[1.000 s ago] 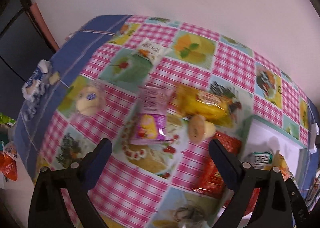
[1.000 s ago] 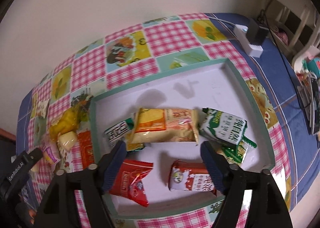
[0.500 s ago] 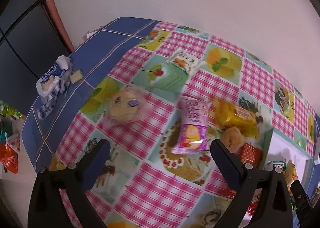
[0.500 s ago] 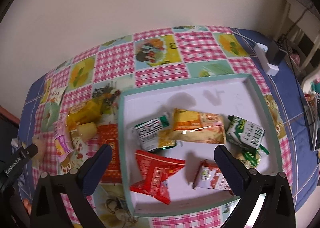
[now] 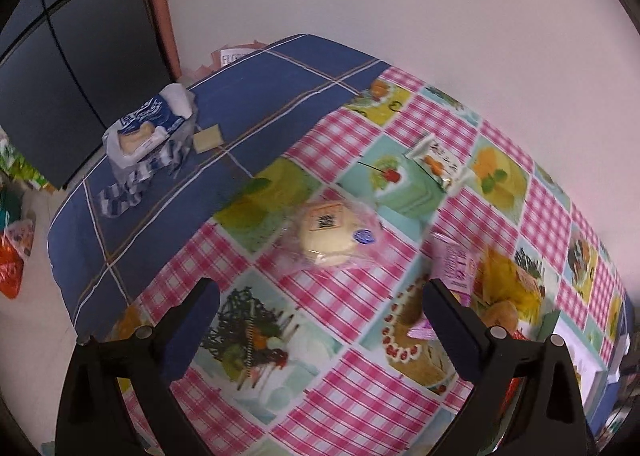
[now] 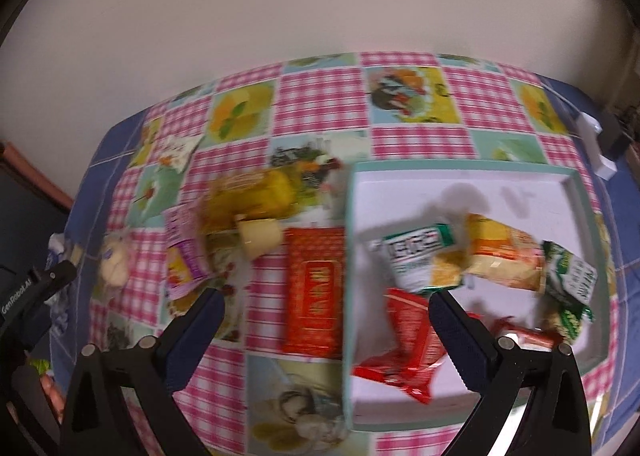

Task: Organize snacks
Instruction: 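Move left tool over the wrapped round bun while right tool moves over the yellow pudding cup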

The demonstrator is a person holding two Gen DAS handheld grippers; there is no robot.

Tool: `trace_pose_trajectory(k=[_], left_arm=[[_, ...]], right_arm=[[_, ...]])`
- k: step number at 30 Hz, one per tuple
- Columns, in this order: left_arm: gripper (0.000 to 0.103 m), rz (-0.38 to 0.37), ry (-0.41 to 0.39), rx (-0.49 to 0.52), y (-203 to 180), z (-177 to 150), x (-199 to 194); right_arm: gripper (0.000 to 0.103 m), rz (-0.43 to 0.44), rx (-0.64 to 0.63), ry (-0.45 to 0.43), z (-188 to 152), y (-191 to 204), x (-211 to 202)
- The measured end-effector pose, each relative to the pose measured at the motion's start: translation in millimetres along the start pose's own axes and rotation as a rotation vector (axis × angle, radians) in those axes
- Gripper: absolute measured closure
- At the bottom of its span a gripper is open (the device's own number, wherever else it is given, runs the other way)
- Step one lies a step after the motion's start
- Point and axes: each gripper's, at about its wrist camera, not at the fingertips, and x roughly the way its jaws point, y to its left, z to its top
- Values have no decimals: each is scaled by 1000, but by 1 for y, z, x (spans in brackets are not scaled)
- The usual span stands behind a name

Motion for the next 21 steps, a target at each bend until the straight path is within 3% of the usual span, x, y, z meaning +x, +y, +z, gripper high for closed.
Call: trace_pose_trajectory(k=[9,21], left_arm=[[2,-3,41,-81,33,11,14],[2,-55,148,-94,25,25,55]], right_arm=[[0,47,-52,13,-2,27,18],[4,57,-38,4,17,27,44]])
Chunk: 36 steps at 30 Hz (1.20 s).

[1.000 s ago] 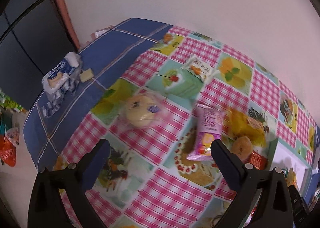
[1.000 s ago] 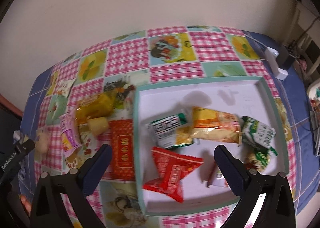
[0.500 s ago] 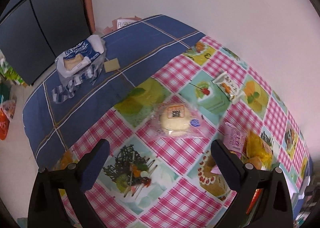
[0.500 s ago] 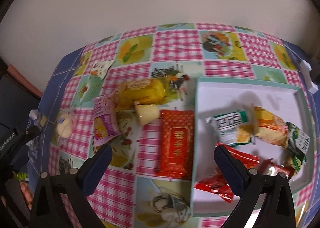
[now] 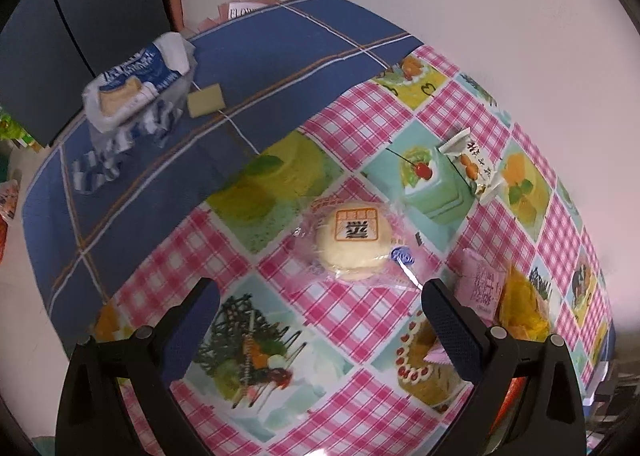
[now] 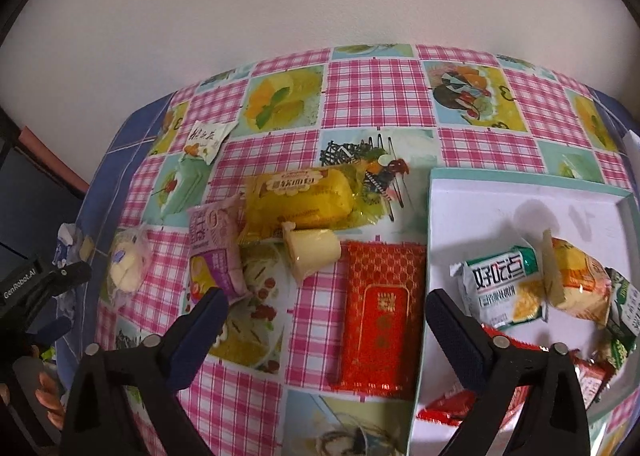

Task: Organize snacks
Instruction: 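Move left tool over the wrapped round bun while right tool moves over the yellow pudding cup, then grasp the clear-wrapped round bun with left tool while right tool grasps the yellow pudding cup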

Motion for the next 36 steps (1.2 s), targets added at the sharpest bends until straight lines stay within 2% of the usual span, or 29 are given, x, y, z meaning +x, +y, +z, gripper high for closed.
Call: trace_pose_trajectory(k=[3,6,12,15,18,21,24,27,29,31,32,33,36], left_arm=[[2,-10,13,-15,-2,6,9],[2,-12,27,-18,-4,10,19],[2,-7,45,-32,-3,18,37],[2,-15,55,-44,-2,24,46],[2,-19,58,-45,-2,28,52],[2,-19,65,-38,-3,30,58],[2,-26,76,-30,-4,33,66],[2,-23,81,-16,-8,33,71],[2,-25,88,-10,-10,32,73],[6,-32,93,-5,-13,32,77],[8,-34,95,0,-15,31,78],[16,-38,95,5,-16,30,79],[21,-34,85,17,-18,29,77]], right_arm=[[5,-10,-10,-3,5,1,5],[10,-11,-17,-1,9,2,12],[12,-14,-36,10,15,5,27],[21,-19,-41,20,18,5,36],[23,-14,-41,24,20,5,44],[35,-13,-58,29,21,9,51],[36,-11,-66,31,22,11,57],[47,-14,-70,40,22,14,63],[48,-15,-71,46,22,14,66],[54,-15,-76,45,22,16,68],[55,-14,-78,43,22,16,68],[56,-14,-82,42,22,17,67],[58,-12,-87,41,22,18,67]])
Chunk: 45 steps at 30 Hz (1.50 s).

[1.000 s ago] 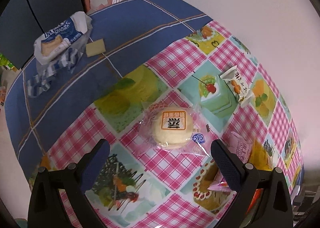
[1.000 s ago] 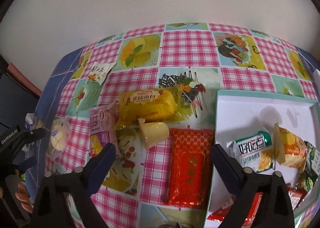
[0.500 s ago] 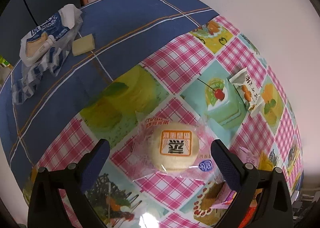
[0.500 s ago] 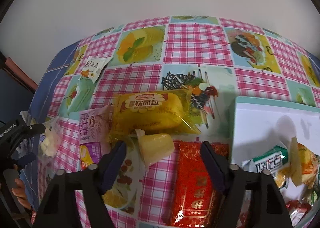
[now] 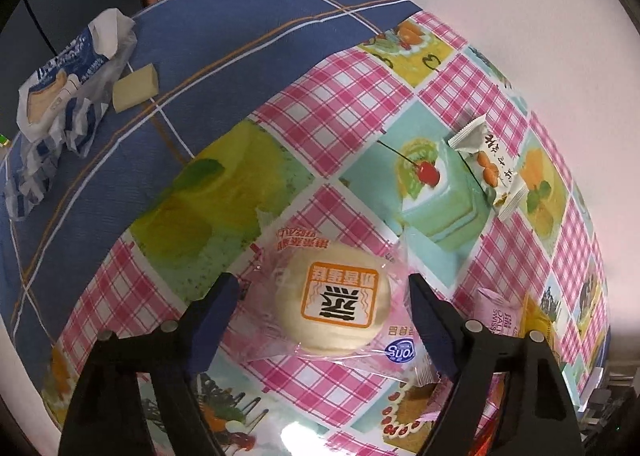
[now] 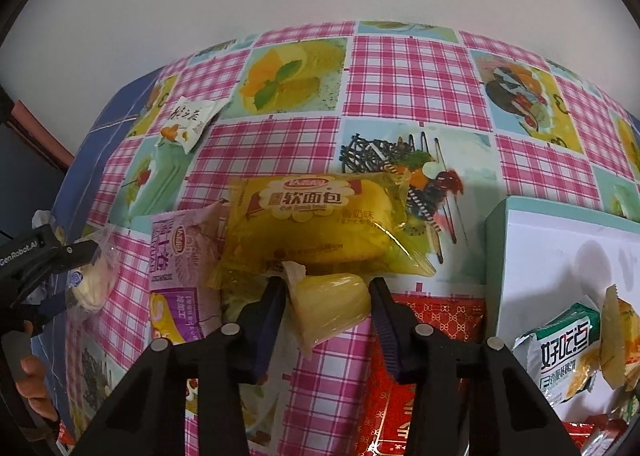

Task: Organize snacks
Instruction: 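Grasp the clear-wrapped round bun with left tool while right tool grasps the yellow pudding cup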

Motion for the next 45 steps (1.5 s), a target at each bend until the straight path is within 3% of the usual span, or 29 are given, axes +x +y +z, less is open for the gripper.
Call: trace_pose_trajectory(k=[8,11,14,22,33,37,45], left_arm=[[31,7,-27,1,-5,0,-8],[46,-1,-38,1,-4,0,-14],[46,5,-33,7,-5,-2,-14],[35,24,-26,34,-11,-3,2],[30,75,-48,81,-21,-6,9],[17,87,-35,67,-17,-5,13],[13,81,2,29,-2,-2,24]], right_arm=[[60,1,7,0,-1,-4,-3],[60,-5,12,2,-1,-5,-5],[61,-7,10,5,-2,-6,-7],[61,-5,5,11,-3,-5,-1],[61,-4,-3,-7,0,-3,4],[60,-5,-7,-13,1,-2,5],[60,-10,-11,-20,2,-1,7]])
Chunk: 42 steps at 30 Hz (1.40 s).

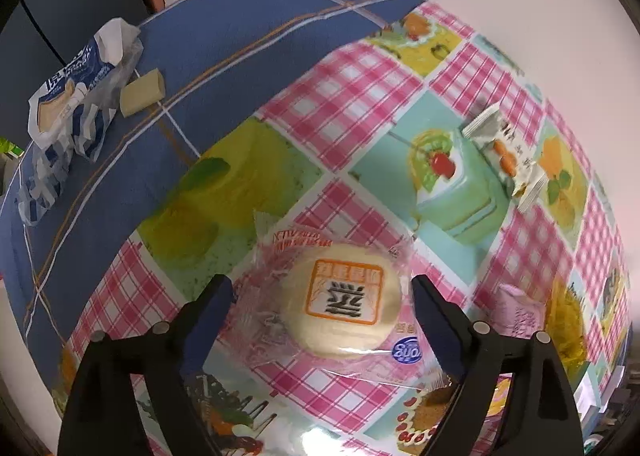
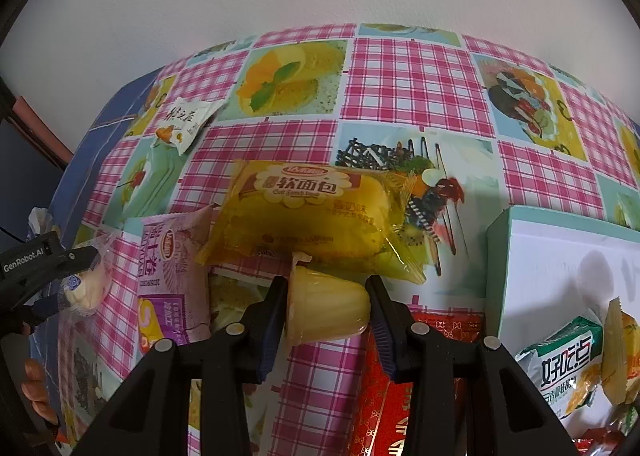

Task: Organize snacks
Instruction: 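Grasp the clear-wrapped round bun with left tool while right tool grasps the yellow pudding cup, then carry the bun and pudding cup over the white tray and open both tools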

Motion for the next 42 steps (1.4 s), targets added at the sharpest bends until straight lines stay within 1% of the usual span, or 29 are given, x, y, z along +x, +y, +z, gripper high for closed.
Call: trace_pose_trajectory(k=[4,9,11,12,13,16,19,26,31,35,42], left_arm=[[13,-38,42,-19,5,0,15],[14,-28,37,-11,6,-1,19],[16,-26,38,-3,4,-1,18],[19,-31,38,-2,4,-1,19],[23,-33,38,-3,-4,-1,18],[29,-42,33,4,-10,-5,12],[34,-52,31,4,-15,-5,6],[35,-71,28,-19,-11,0,-8],[35,-81,25,-26,-5,2,-13],[35,-89,21,-26,-4,1,-21],[35,-106,9,-21,-12,3,-35]], right_arm=[[60,2,0,-3,-1,-1,0],[60,-1,-3,-5,-1,0,0],[59,0,-1,-5,-1,0,0],[59,1,-1,-5,-1,0,0],[59,1,-1,-5,-1,0,0],[59,3,1,-5,-1,0,0],[59,6,7,-6,-1,-1,0],[60,12,18,-4,-1,-2,-1],[62,33,43,-5,-1,-6,-2],[63,35,50,-2,-1,-7,-2],[64,25,56,-1,0,-8,-7]])
